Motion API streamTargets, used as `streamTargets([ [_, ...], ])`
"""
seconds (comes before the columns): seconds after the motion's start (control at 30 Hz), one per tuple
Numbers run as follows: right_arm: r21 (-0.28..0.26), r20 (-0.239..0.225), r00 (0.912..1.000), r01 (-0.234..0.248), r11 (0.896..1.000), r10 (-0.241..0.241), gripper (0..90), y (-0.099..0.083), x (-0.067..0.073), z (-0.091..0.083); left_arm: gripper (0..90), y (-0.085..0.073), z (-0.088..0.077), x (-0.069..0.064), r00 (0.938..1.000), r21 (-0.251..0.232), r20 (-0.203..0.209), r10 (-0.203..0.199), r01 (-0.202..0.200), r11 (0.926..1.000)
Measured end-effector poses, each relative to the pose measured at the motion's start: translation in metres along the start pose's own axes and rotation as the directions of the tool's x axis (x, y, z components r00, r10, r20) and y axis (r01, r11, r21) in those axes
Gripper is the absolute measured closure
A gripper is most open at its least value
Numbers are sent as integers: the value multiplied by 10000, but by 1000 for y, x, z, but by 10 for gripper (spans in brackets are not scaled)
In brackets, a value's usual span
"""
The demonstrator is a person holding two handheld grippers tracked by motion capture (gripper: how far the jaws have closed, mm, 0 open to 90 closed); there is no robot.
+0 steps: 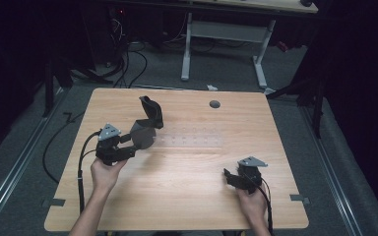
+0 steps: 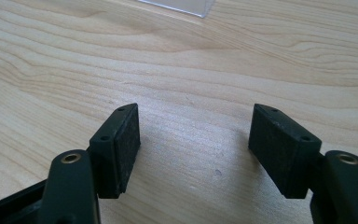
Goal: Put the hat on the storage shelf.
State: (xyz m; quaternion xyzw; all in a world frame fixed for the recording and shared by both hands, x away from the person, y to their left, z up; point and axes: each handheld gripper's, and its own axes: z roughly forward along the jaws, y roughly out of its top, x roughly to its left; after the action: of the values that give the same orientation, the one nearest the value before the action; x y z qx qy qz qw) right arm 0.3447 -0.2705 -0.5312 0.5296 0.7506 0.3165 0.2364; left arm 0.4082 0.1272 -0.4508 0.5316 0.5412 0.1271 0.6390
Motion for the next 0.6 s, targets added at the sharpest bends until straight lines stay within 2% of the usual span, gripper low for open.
streamTargets([
  [0.23,1,5,10000,0,10000,0,341,0,0,0,427,-13,-12,5,9998,147,-114,-173,174,9997],
  [0.43,3,5,10000,2,10000,-2,341,0,0,0,418,-42,-17,19,9978,604,-643,-157,196,9980],
  [0.5,1,5,10000,1,10000,-1,341,0,0,0,413,-52,-16,23,9958,843,-910,87,-10,9964],
  [0.6,1,1,10000,1,10000,-1,341,0,0,0,405,-67,-14,31,9889,1104,-1375,564,-413,9930],
])
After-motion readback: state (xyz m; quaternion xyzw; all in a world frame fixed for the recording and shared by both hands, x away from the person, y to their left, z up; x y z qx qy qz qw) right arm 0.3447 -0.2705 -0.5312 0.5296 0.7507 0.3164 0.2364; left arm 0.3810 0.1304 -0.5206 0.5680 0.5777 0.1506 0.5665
